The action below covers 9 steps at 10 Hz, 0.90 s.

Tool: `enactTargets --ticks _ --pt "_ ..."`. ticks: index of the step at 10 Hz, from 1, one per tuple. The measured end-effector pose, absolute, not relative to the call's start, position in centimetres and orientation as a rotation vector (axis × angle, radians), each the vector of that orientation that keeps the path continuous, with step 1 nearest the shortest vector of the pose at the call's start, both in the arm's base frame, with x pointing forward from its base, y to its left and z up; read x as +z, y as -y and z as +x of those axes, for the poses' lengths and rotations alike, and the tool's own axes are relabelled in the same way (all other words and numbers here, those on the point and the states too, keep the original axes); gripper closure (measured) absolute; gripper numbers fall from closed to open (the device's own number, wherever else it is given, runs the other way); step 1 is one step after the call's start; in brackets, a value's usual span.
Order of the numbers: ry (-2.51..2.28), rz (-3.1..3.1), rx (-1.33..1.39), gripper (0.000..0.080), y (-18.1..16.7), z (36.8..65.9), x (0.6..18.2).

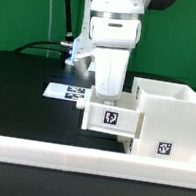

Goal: Assemble drawer

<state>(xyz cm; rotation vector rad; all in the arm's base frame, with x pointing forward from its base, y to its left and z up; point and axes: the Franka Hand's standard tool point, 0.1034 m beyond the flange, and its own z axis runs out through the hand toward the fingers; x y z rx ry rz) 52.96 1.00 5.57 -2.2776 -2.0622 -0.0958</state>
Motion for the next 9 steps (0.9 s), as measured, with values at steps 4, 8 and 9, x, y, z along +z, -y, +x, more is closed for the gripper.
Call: enactTargets --ticks 4,8,9 --pt "2.081 -2.258 -0.093 0.0758 -1.62 52.89 5.51" --pt "2.082 -2.257 -0.092 0.0758 -1.63 52.91 5.37" --pt "2.082 -2.257 -0.092 0.0758 -1.62 52.91 5.37"
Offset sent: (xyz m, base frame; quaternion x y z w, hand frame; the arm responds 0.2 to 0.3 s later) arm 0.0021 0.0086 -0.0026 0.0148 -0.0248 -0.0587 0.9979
